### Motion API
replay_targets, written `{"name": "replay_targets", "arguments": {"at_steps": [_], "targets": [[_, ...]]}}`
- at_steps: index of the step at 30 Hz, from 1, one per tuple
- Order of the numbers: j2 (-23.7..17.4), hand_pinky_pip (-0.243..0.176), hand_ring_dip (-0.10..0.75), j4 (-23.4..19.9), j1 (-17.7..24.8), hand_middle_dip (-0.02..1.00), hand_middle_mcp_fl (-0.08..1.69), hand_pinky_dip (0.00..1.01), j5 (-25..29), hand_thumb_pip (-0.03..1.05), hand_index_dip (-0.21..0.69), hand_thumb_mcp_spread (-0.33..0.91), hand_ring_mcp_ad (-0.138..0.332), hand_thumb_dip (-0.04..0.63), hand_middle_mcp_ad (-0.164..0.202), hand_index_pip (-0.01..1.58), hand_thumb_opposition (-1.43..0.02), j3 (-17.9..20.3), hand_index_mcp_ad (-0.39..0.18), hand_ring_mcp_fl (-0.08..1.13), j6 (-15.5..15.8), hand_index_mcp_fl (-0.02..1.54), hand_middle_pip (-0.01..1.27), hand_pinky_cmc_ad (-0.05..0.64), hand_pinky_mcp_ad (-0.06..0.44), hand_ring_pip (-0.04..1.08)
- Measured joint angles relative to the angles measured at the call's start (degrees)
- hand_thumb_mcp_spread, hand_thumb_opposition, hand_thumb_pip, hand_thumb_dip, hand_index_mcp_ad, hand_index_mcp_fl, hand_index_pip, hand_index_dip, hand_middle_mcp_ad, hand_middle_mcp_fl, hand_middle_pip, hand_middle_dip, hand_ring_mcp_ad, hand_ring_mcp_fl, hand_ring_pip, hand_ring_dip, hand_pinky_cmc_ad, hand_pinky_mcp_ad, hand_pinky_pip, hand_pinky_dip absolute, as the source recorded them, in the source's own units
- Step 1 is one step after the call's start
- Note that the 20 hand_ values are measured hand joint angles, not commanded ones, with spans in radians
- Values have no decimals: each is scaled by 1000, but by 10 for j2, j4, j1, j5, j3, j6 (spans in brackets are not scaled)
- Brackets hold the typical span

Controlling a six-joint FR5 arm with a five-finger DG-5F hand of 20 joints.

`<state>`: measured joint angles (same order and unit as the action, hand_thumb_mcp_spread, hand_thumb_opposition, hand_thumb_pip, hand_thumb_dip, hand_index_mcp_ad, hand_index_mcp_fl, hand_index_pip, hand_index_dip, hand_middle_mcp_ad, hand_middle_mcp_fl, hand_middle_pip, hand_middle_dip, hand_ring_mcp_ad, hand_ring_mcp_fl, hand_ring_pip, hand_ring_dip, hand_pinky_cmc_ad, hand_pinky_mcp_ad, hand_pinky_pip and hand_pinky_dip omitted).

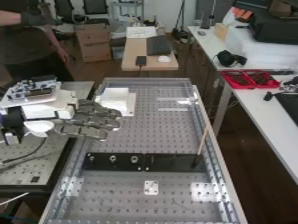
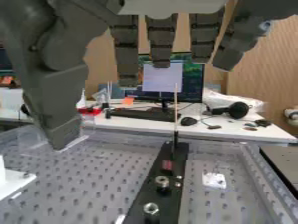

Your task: Grab the smaller nut and place it in the white container

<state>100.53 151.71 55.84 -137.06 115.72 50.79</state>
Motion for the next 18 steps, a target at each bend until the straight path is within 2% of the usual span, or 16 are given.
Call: {"name": "replay_targets", "arguments": {"at_steps": [8, 11, 12, 14, 18], "targets": [[25, -105, 14, -10, -10, 126, 54, 220, 1, 545, -31, 419, 199, 175, 82, 918, -803, 3, -75, 0, 24, 216, 138, 312, 213, 99], [34, -105, 16, -19, -11, 126, 54, 206, -4, 559, -10, 415, 195, 188, 84, 997, -803, 4, -89, 3, 27, 215, 138, 316, 209, 99], [35, -105, 16, -20, -11, 126, 54, 206, -4, 562, -5, 414, 176, 190, 82, 1038, -803, 4, -89, 0, 26, 213, 138, 316, 213, 99], [40, -105, 16, -24, -11, 126, 54, 206, -7, 562, 2, 419, 173, 190, 82, 1093, -813, 5, -91, 0, 25, 215, 138, 316, 213, 99], [43, -89, 24, -34, -10, 141, 79, 194, -8, 562, 42, 419, 161, 206, 82, 1164, -815, 5, -87, 3, 22, 187, 138, 316, 215, 94]]}}
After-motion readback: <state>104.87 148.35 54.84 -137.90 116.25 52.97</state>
